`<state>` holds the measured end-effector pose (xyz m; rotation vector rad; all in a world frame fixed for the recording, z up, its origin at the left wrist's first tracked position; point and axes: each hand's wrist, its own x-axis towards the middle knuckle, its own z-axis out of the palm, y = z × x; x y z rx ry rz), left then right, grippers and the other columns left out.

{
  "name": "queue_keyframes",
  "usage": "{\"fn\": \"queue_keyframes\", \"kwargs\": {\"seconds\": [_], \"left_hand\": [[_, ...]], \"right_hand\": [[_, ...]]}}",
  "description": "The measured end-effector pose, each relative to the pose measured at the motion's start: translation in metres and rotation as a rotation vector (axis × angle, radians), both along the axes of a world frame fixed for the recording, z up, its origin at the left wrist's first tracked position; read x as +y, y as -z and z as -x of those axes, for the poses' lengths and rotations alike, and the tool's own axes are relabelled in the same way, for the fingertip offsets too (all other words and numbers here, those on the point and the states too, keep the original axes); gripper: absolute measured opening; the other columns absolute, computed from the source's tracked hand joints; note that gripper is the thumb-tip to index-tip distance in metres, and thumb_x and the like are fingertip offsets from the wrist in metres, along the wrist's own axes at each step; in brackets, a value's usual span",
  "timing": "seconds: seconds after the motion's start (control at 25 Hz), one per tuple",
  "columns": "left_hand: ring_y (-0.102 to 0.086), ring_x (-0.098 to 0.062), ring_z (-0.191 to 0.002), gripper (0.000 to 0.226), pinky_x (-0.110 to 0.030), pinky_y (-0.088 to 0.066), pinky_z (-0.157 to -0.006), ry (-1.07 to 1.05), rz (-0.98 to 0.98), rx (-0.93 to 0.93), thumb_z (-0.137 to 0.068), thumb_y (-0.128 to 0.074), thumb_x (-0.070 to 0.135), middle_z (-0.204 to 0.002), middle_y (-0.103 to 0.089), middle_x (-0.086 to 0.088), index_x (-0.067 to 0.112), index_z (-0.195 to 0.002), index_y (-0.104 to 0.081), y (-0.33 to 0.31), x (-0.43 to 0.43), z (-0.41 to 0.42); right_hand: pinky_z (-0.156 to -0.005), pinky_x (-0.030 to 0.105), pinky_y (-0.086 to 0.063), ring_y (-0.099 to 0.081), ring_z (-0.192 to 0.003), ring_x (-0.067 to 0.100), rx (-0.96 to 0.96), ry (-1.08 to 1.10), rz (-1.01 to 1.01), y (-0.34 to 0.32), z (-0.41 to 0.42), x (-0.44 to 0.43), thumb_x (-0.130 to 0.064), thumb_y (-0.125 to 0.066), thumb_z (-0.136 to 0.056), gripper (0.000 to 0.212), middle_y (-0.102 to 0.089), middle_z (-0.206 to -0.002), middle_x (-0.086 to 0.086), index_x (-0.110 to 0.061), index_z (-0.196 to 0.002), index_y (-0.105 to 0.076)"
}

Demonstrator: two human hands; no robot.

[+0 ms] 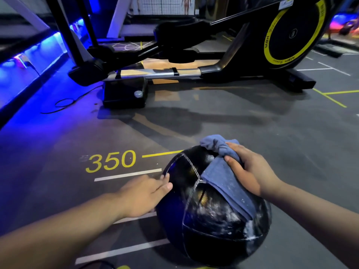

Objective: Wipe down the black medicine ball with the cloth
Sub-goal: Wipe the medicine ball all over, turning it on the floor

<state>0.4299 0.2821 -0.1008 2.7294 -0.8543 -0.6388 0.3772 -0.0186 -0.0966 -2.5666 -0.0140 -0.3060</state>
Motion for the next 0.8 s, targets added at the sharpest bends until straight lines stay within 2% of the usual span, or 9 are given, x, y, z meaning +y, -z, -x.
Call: {"fn": "queue_keyframes", "kwargs": {"seconds": [0.04, 0.12, 0.16, 0.24, 0.32, 0.4, 0.52, 0.64, 0.8], "left_hand": [[-0.062, -0.016, -0.084, 0.05, -0.03, -0.041, -0.078, 0.03, -0.011, -0.029, -0.101, -0.026, 0.054, -0.079, -0.065, -0.001, 0.023, -0.111, -0.064, -0.005, 0.002, 0.002], [-0.049, -0.015, -0.061, 0.057, -0.033, -0.038, -0.065, 0.069, 0.011, -0.226, -0.099, -0.025, 0.059, -0.057, -0.048, -0.002, 0.017, -0.079, -0.059, -0.008, 0.002, 0.005], [-0.054, -0.016, -0.067, 0.058, -0.034, -0.043, -0.068, 0.082, 0.097, -0.351, -0.097, -0.024, 0.059, -0.063, -0.055, 0.002, 0.019, -0.08, -0.061, -0.003, 0.001, 0.005], [-0.06, -0.016, -0.111, 0.056, -0.034, -0.047, -0.097, 0.097, 0.253, -0.418, -0.094, -0.025, 0.058, -0.117, -0.067, 0.007, 0.025, -0.115, -0.065, 0.008, -0.007, 0.006], [-0.015, -0.006, -0.149, 0.068, -0.04, -0.012, -0.123, 0.164, 0.225, -0.311, -0.094, -0.02, 0.059, -0.163, -0.017, 0.01, 0.025, -0.153, -0.025, 0.015, -0.021, 0.008], [0.017, 0.0, -0.147, 0.073, -0.047, 0.009, -0.121, 0.195, 0.11, -0.258, -0.094, -0.014, 0.06, -0.161, 0.017, 0.015, 0.027, -0.155, 0.008, 0.02, -0.034, 0.01], [0.02, -0.001, -0.146, 0.074, -0.055, 0.006, -0.12, 0.201, 0.049, -0.26, -0.091, -0.007, 0.063, -0.159, 0.024, 0.015, 0.028, -0.152, 0.018, 0.022, -0.04, 0.0], [0.019, -0.002, -0.146, 0.078, -0.056, 0.004, -0.12, 0.205, 0.016, -0.239, -0.087, -0.004, 0.065, -0.16, 0.023, 0.014, 0.027, -0.152, 0.018, 0.026, -0.035, -0.013], [0.01, -0.003, -0.148, 0.082, -0.058, -0.001, -0.12, 0.161, 0.055, -0.186, -0.084, -0.009, 0.064, -0.164, 0.006, 0.01, 0.025, -0.155, 0.003, 0.03, -0.024, -0.03]], "right_hand": [[-0.109, 0.025, -0.035, -0.049, -0.129, 0.007, -0.015, -0.065, -0.031, 0.0, -0.001, -0.003, -0.033, -0.052, -0.094, 0.038, -0.057, -0.136, -0.01, -0.023, -0.131, -0.058], [-0.11, 0.028, -0.036, -0.048, -0.129, 0.001, -0.044, -0.15, -0.077, -0.001, -0.002, -0.006, -0.032, -0.053, -0.092, 0.039, -0.058, -0.135, -0.013, -0.024, -0.129, -0.06], [-0.11, 0.029, -0.036, -0.048, -0.129, 0.0, -0.055, -0.165, -0.091, -0.001, -0.003, -0.008, -0.032, -0.053, -0.092, 0.039, -0.058, -0.134, -0.014, -0.024, -0.129, -0.06], [-0.11, 0.031, -0.037, -0.047, -0.129, 0.001, -0.051, -0.161, -0.096, 0.0, -0.006, -0.011, -0.034, -0.052, -0.092, 0.041, -0.057, -0.135, -0.014, -0.024, -0.131, -0.058], [-0.11, 0.032, -0.037, -0.047, -0.13, 0.001, -0.036, -0.153, -0.076, 0.002, -0.007, -0.011, -0.036, -0.052, -0.092, 0.043, -0.057, -0.136, -0.014, -0.024, -0.133, -0.056], [-0.111, 0.026, -0.035, -0.047, -0.129, 0.001, -0.029, -0.156, -0.09, 0.001, -0.007, -0.01, -0.032, -0.054, -0.094, 0.039, -0.056, -0.135, -0.014, -0.024, -0.132, -0.057], [-0.109, 0.016, -0.03, -0.046, -0.132, 0.007, 0.013, -0.057, -0.057, -0.002, -0.009, -0.004, -0.027, -0.055, -0.095, 0.038, -0.054, -0.138, -0.012, -0.022, -0.133, -0.055], [-0.115, 0.031, -0.025, -0.038, -0.139, 0.021, 0.034, -0.006, 0.214, -0.002, -0.002, 0.022, -0.038, -0.042, -0.097, 0.046, -0.048, -0.146, 0.0, -0.018, -0.138, -0.05], [-0.11, 0.055, -0.031, -0.038, -0.139, 0.03, -0.097, -0.331, 0.642, 0.007, 0.02, 0.071, -0.044, -0.038, -0.09, 0.052, -0.047, -0.147, -0.001, -0.025, -0.136, -0.052]]}}
